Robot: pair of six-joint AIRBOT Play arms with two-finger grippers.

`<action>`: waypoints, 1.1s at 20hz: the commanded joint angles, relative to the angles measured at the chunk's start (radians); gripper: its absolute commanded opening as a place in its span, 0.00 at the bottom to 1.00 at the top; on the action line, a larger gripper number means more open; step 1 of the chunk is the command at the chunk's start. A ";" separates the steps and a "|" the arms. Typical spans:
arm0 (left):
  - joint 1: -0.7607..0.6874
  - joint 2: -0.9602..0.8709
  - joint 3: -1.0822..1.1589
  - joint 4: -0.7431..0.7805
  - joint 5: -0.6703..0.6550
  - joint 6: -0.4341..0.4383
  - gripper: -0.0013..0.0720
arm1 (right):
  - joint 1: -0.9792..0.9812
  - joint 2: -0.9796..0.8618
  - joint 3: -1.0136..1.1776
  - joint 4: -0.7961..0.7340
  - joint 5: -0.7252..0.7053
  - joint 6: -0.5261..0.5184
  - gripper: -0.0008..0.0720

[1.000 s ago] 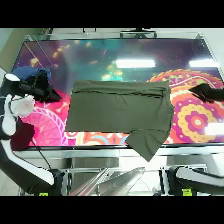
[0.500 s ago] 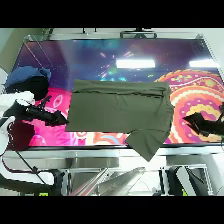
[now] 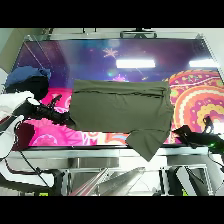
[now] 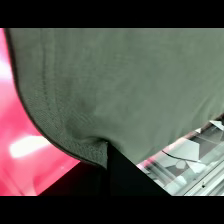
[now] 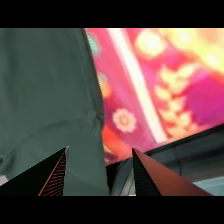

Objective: Fold the shirts.

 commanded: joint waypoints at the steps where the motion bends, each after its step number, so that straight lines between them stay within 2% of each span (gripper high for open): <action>1: -0.011 0.002 0.018 -0.013 -0.030 0.002 0.05 | 0.027 -0.098 -0.051 0.006 -0.031 -0.008 0.65; 6: -0.011 0.002 0.018 -0.014 -0.044 0.002 0.05 | 0.166 -0.284 -0.052 0.027 -0.042 -0.023 0.65; 8: -0.011 0.002 0.018 -0.015 -0.063 0.001 0.05 | 0.220 -0.343 -0.053 0.071 0.010 -0.068 0.65; 11: -0.011 0.002 0.018 -0.014 -0.087 0.002 0.05 | 0.248 -0.349 -0.051 0.097 0.104 -0.076 0.64; 13: -0.011 0.002 0.018 -0.014 -0.087 0.002 0.05 | 0.246 -0.338 -0.051 0.097 0.114 -0.076 0.50; 14: -0.011 0.002 0.018 -0.014 -0.090 0.002 0.05 | 0.246 -0.336 -0.051 0.097 0.120 -0.076 0.49; 16: -0.008 0.002 0.018 -0.014 -0.095 0.002 0.05 | 0.246 -0.332 -0.048 0.100 0.117 -0.087 0.21; 17: -0.008 0.002 0.018 -0.014 -0.097 0.002 0.05 | 0.246 -0.328 -0.043 0.100 0.119 -0.088 0.10; 18: -0.008 0.002 0.018 -0.016 -0.100 0.001 0.05 | 0.246 -0.322 -0.034 0.099 0.124 -0.087 0.04; 22: 0.028 0.002 0.075 -0.016 -0.218 0.010 0.05 | 0.246 -0.261 0.099 0.092 0.223 -0.086 0.04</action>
